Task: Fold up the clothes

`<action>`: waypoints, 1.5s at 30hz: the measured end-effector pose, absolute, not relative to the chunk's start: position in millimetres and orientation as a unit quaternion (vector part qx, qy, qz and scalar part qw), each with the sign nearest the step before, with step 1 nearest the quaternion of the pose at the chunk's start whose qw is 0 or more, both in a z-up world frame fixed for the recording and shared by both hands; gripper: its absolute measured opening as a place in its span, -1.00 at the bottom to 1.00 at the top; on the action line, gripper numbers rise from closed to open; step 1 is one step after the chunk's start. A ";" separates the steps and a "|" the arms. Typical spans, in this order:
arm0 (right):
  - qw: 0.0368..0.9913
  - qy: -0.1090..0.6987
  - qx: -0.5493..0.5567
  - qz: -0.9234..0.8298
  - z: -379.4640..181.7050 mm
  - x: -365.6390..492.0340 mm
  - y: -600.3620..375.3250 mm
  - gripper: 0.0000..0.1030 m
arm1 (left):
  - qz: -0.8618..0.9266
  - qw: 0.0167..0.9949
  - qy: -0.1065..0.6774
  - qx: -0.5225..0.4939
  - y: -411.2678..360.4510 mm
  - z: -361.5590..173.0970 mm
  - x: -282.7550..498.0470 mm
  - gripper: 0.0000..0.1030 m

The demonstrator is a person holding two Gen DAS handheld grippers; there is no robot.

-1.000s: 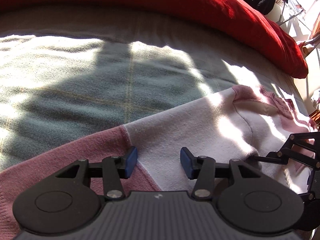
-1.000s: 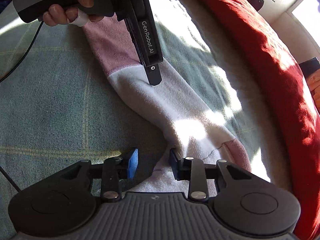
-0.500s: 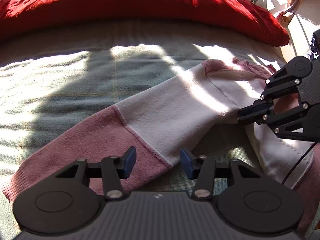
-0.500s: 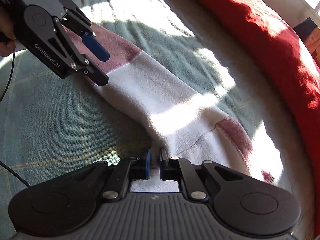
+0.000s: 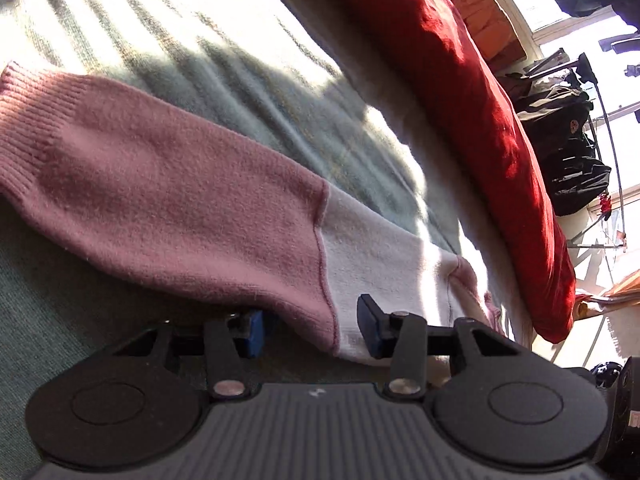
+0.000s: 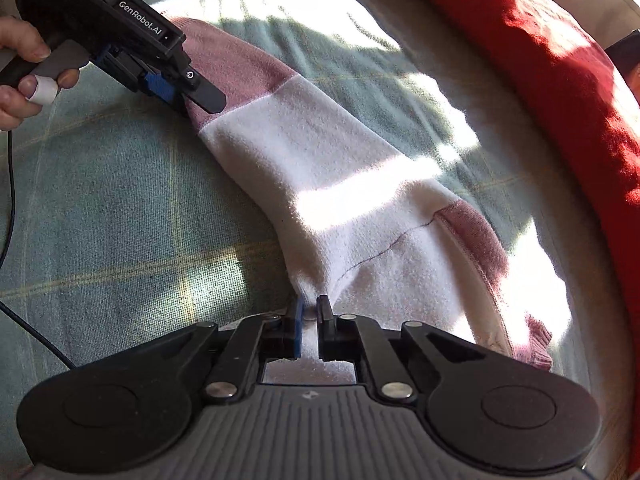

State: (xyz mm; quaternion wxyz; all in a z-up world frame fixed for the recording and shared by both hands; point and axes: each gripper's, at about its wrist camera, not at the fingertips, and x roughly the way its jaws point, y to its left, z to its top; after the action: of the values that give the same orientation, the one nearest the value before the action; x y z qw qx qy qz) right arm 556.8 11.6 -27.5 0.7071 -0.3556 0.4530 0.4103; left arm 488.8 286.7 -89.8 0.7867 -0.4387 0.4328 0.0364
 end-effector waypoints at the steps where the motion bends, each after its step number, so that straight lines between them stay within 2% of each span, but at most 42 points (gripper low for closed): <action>1: 0.709 0.455 -0.353 0.407 -27.0 556.8 11.5 -0.85 | 0.052 0.784 0.426 -0.448 288.9 -91.5 488.3 -0.66; 2: 0.712 0.453 -0.351 0.406 -25.8 556.3 11.9 -0.84 | 0.065 0.784 0.426 -0.448 290.8 -91.7 487.6 -0.83; 7: 0.729 0.436 -0.333 0.409 -15.0 555.3 14.9 -0.70 | 0.072 0.817 0.419 -0.388 296.6 -65.2 485.7 -0.83; 9: 0.739 0.436 -0.316 0.405 -15.2 560.1 18.4 -0.69 | 0.064 0.820 0.431 -0.371 299.2 -56.7 486.6 -0.72; 16: 0.743 0.498 -0.201 0.399 -52.3 579.1 47.7 -0.63 | 0.100 0.799 0.490 -0.334 311.8 -52.6 462.9 -0.64; 18: 0.734 0.487 -0.195 0.431 -45.1 569.8 57.1 -0.47 | 0.121 0.794 0.494 -0.332 322.0 -49.3 451.8 -0.62; 22: 0.748 0.467 -0.184 0.434 -23.4 567.4 57.4 -0.46 | 0.151 0.808 0.478 -0.310 337.7 -35.4 442.4 -0.58; 24: 0.765 0.463 -0.183 0.408 -21.6 576.9 56.7 -0.45 | 0.160 0.820 0.467 -0.291 342.5 -30.1 444.7 -0.41; 25: 0.773 0.462 -0.181 0.395 -22.3 582.4 56.8 -0.45 | 0.165 0.822 0.463 -0.287 345.4 -29.6 446.7 -0.39; 30: 0.747 0.517 -0.112 0.403 -50.3 598.0 76.0 -0.44 | 0.217 0.837 0.434 -0.254 358.8 -27.9 452.3 -0.38; 34: 0.736 0.505 -0.082 0.443 -38.3 578.4 81.5 -0.41 | 0.261 0.846 0.422 -0.197 376.6 -34.4 460.9 -0.30; 37: 0.739 0.508 -0.082 0.435 -33.1 572.0 77.0 -0.36 | 0.255 0.836 0.440 -0.208 387.1 -50.6 471.8 -0.26; 39: 0.738 0.512 -0.079 0.432 -31.0 569.9 72.8 -0.36 | 0.252 0.839 0.440 -0.199 382.4 -55.3 476.4 -0.17; 41: 0.737 0.517 -0.077 0.429 -29.0 567.7 68.6 -0.36 | 0.224 0.849 0.448 -0.170 369.2 -54.2 482.8 -0.24; 44: 0.740 0.518 -0.075 0.422 -26.9 566.3 64.0 -0.29 | 0.181 0.860 0.460 -0.126 351.0 -51.9 493.3 -0.80; 45: 0.741 0.518 -0.075 0.420 -26.7 566.8 63.6 -0.27 | 0.181 0.863 0.460 -0.108 347.4 -49.5 497.5 -0.80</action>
State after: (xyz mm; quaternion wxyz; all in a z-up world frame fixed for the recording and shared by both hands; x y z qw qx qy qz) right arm 566.8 63.6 -26.7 0.7414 -0.0745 0.5182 0.4199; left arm 497.5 347.4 -49.5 0.8625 -0.1079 0.4600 0.1811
